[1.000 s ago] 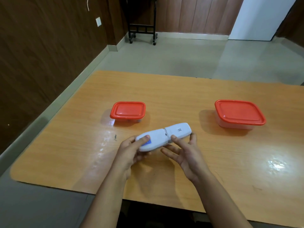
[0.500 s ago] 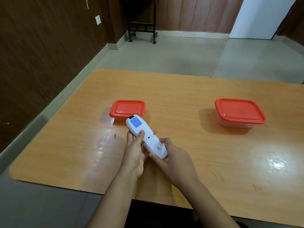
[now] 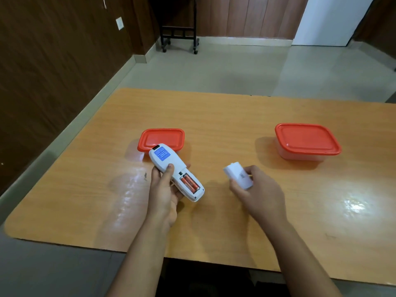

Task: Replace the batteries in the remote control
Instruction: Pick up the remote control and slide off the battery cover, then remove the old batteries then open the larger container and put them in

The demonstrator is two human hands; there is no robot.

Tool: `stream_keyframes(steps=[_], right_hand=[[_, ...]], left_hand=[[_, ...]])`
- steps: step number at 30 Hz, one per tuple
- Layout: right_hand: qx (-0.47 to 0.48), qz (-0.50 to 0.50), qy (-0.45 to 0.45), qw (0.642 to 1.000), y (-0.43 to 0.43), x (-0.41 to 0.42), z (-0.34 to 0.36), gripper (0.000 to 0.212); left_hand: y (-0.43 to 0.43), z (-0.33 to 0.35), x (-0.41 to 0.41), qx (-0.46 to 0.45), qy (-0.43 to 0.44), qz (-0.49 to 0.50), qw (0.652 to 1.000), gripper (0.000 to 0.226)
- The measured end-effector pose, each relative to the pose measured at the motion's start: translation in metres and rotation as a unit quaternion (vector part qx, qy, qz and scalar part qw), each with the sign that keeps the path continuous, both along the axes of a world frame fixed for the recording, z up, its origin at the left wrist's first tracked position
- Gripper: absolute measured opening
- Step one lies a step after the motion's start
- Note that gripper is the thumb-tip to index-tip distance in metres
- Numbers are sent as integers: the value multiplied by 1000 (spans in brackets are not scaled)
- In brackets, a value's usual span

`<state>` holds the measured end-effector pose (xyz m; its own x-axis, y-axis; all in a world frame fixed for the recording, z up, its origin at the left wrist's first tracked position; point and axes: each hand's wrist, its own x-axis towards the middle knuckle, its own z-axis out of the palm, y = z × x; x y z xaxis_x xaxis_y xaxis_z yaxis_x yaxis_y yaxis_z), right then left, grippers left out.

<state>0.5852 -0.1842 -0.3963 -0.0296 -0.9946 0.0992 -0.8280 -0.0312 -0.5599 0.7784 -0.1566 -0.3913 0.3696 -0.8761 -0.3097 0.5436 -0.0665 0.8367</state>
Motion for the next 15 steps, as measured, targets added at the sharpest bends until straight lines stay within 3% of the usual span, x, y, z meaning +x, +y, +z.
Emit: stream_keyframes(steps=[7, 12, 15], right_hand=[[-7, -124, 69, 990, -32, -40, -29, 53], [-6, -120, 133, 984, -36, -37, -34, 57], [-83, -79, 75, 991, -31, -21, -30, 51]], left_hand=[[4, 0, -11, 0, -26, -69, 997, 30], [4, 0, -13, 10, -21, -86, 996, 31], [4, 0, -10, 30, 1, -95, 995, 33]])
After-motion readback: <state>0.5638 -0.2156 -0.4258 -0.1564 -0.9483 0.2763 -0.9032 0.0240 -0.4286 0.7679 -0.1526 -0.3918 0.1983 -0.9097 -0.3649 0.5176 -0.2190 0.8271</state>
